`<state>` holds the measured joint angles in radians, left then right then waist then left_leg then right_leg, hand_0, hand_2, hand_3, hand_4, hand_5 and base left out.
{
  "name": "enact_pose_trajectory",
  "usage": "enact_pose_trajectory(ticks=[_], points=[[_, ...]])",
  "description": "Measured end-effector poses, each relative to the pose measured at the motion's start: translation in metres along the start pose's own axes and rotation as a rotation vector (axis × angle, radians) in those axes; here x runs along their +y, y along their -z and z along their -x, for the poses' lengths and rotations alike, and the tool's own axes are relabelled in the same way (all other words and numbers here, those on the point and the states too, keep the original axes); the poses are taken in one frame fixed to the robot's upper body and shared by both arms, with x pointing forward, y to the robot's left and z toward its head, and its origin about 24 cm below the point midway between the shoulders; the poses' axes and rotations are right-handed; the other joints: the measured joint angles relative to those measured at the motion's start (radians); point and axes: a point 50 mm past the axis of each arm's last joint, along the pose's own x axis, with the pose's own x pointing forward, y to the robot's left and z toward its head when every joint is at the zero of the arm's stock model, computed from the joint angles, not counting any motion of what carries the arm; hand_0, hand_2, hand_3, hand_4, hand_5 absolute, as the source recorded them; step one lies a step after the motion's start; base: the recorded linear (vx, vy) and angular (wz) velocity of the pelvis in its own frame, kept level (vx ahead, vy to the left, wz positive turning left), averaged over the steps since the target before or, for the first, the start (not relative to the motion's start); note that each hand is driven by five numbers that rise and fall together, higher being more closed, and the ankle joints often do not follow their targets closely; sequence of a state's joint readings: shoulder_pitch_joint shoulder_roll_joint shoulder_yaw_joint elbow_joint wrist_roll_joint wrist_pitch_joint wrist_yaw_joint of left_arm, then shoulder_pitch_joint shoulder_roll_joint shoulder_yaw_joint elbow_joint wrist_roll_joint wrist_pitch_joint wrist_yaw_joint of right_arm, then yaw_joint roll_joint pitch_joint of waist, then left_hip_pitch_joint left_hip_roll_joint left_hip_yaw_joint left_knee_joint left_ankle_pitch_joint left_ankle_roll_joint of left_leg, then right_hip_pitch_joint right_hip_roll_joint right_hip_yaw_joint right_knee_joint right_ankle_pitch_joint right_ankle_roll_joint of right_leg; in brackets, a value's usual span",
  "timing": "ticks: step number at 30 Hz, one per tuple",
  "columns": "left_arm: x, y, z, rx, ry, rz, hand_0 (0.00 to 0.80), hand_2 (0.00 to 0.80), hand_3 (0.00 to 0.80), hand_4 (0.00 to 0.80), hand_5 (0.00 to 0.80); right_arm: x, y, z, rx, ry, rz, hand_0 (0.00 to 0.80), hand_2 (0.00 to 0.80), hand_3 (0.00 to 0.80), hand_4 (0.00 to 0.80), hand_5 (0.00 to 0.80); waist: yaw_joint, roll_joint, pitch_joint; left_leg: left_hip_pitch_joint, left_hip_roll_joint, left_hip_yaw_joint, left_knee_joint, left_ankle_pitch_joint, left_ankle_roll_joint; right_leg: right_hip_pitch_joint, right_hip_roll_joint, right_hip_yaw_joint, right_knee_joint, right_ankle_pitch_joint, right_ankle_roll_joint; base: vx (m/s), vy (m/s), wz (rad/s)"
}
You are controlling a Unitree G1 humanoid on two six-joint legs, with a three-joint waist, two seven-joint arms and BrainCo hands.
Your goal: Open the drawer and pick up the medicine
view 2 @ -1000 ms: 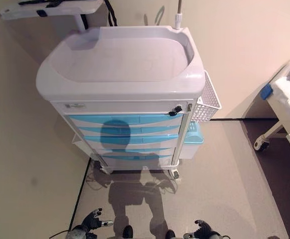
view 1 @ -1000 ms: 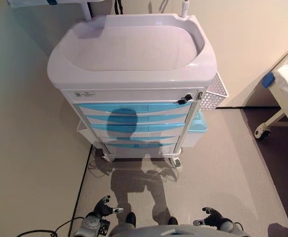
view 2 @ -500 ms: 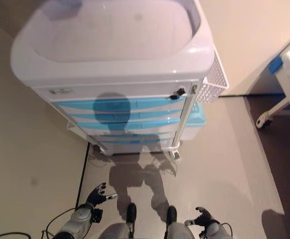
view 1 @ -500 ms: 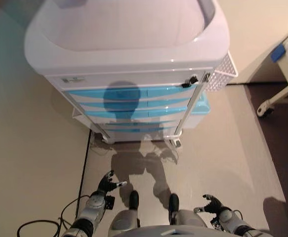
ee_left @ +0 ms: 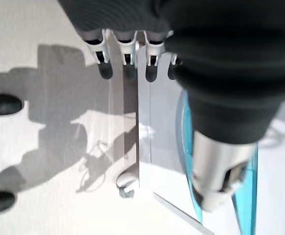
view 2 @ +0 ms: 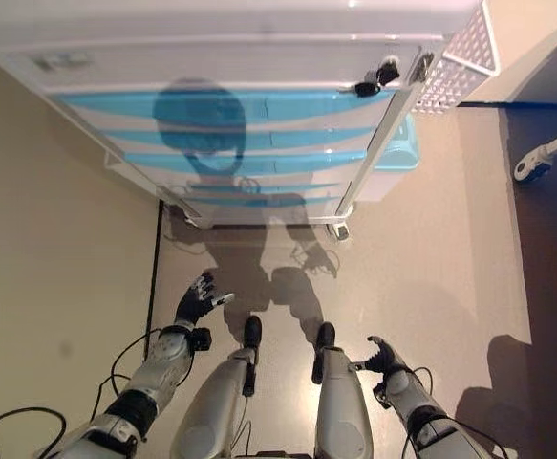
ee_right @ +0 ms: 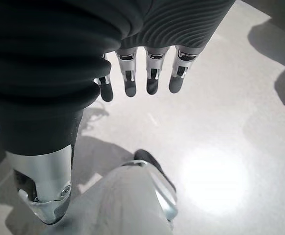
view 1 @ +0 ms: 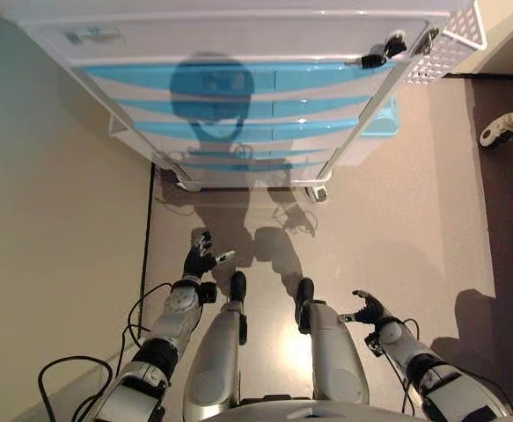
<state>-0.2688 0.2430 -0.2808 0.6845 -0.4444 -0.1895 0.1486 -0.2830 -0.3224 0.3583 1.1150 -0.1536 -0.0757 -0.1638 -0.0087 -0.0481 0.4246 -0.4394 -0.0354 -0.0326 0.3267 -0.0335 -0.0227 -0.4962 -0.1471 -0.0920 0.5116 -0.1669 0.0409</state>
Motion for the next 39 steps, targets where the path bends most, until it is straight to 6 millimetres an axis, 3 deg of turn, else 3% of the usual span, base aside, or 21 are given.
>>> enact_pose_trajectory(ticks=[3, 12, 14, 19, 29, 32, 39], points=[[-0.006, -0.012, -0.003, -0.04, 0.012, 0.081, 0.0, 0.0, 0.0, 0.0, 0.0, -0.002, -0.001, 0.0, -0.004, 0.018, -0.016, 0.0, 0.0, 0.0, 0.0, 0.0, -0.004, -0.003, 0.001, -0.062, 0.002, -0.002, 0.075, -0.025, 0.0, -0.047, 0.002, 0.003, 0.045, -0.011, -0.002, -0.02, 0.003, -0.01], [-0.021, -0.075, -0.009, -0.252, 0.087, 0.353, 0.0, 0.0, 0.0, 0.0, 0.0, -0.008, -0.012, -0.002, -0.045, 0.049, -0.053, 0.0, 0.0, 0.0, 0.0, 0.0, -0.007, -0.03, -0.028, -0.258, 0.017, 0.009, 0.229, -0.073, 0.002, -0.228, 0.013, 0.034, 0.137, -0.02, -0.01, -0.016, 0.025, -0.09], [-0.028, -0.101, -0.015, -0.322, 0.122, 0.429, 0.0, 0.0, 0.0, 0.0, 0.0, -0.007, -0.014, -0.002, -0.05, 0.047, -0.054, 0.0, 0.0, 0.0, 0.0, 0.0, -0.002, -0.053, -0.051, -0.319, 0.022, 0.018, 0.261, -0.082, 0.004, -0.285, 0.018, 0.043, 0.158, -0.013, -0.004, -0.018, 0.026, -0.09], [-0.035, -0.128, -0.017, -0.401, 0.147, 0.595, 0.0, 0.0, 0.0, 0.0, 0.0, -0.006, -0.014, -0.002, -0.046, 0.043, -0.053, 0.0, 0.0, 0.0, 0.0, 0.0, -0.035, -0.07, -0.075, -0.356, 0.026, 0.035, 0.3, -0.108, 0.016, -0.317, 0.019, 0.059, 0.166, -0.012, 0.003, 0.044, 0.033, -0.12], [-0.041, -0.195, -0.023, -0.544, 0.229, 0.829, 0.0, 0.0, 0.0, 0.0, 0.0, -0.004, -0.012, -0.002, -0.038, 0.028, -0.076, 0.0, 0.0, 0.0, 0.0, 0.0, -0.083, -0.075, -0.103, -0.425, 0.037, 0.122, 0.331, -0.134, 0.043, -0.41, 0.038, 0.141, 0.152, 0.016, 0.039, -0.005, 0.053, -0.22], [-0.034, -0.2, -0.023, -0.565, 0.21, 0.901, 0.0, 0.0, 0.0, 0.0, 0.0, -0.004, -0.011, -0.002, -0.031, 0.021, -0.083, 0.0, 0.0, 0.0, 0.0, 0.0, -0.089, -0.076, -0.104, -0.426, 0.041, 0.143, 0.329, -0.138, 0.05, -0.42, 0.043, 0.164, 0.143, 0.024, 0.046, 0.01, 0.012, -0.18], [-0.028, -0.205, -0.024, -0.567, 0.181, 1.012, 0.0, 0.0, 0.0, 0.0, 0.0, -0.001, -0.009, -0.001, -0.024, -0.003, -0.08, 0.0, 0.0, 0.0, 0.0, 0.0, -0.107, -0.076, -0.104, -0.431, 0.049, 0.147, 0.325, -0.139, 0.051, -0.42, 0.052, 0.167, 0.124, 0.036, 0.046, 0.01, 0.001, -0.06]])
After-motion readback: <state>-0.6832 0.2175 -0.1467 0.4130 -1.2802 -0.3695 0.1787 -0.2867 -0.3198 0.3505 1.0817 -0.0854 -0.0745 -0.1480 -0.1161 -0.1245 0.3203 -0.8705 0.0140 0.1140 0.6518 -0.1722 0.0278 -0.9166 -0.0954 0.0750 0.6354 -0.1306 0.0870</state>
